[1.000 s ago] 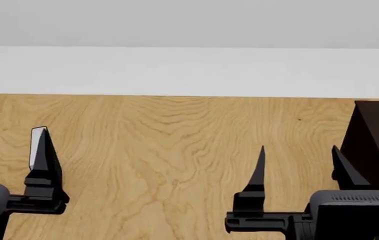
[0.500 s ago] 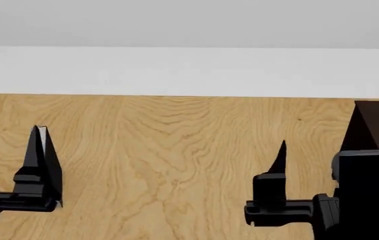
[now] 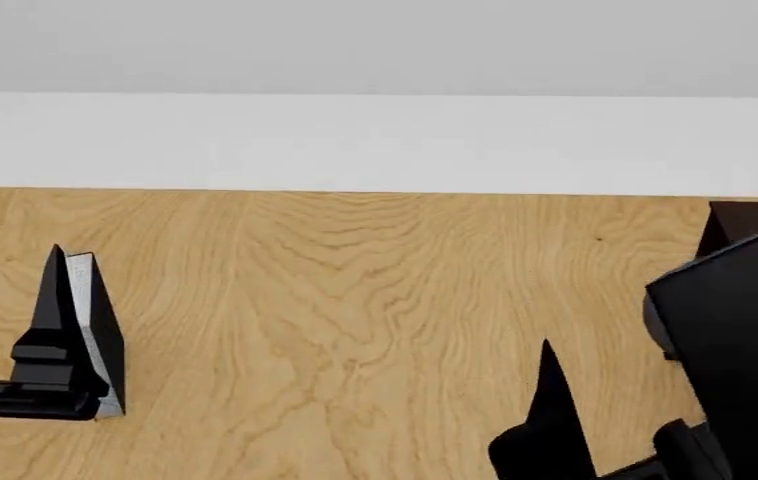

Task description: Pick up the book on the right and place it on the cabinet shelf.

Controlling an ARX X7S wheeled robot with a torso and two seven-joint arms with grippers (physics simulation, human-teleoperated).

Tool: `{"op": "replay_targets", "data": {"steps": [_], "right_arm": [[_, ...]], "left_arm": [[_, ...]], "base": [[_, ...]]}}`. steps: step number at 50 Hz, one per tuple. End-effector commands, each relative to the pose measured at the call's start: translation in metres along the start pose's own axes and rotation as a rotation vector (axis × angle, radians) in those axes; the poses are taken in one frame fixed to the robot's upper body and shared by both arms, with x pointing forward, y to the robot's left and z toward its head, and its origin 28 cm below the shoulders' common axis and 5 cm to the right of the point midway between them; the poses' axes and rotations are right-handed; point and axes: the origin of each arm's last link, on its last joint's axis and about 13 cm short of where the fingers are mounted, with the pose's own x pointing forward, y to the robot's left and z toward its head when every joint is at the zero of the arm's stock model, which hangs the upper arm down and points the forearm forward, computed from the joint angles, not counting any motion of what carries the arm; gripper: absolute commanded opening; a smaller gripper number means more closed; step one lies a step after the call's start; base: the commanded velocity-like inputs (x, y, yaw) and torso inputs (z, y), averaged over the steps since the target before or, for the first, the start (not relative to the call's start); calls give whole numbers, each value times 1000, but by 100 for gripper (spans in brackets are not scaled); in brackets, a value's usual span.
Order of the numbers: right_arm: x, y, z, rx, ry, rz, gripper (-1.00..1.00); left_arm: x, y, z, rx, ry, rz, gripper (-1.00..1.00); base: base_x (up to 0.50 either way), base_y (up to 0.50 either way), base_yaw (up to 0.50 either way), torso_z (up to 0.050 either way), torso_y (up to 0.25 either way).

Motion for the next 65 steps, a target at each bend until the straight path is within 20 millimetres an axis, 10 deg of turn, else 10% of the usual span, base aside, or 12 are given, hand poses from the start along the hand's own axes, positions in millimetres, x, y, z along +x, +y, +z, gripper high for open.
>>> {"op": "replay_targets", "data": {"steps": [1,65], "right_arm": [[-38,-11,16,-60,230,57,100],[-59,13,-45,-67,526,458,100]], "left_arm": [[0,1,0,2,1,-5,100],[-4,1,5,2,-8,-38,100]], "base": [[0,0,0,0,0],[0,0,0,0,0]]}}
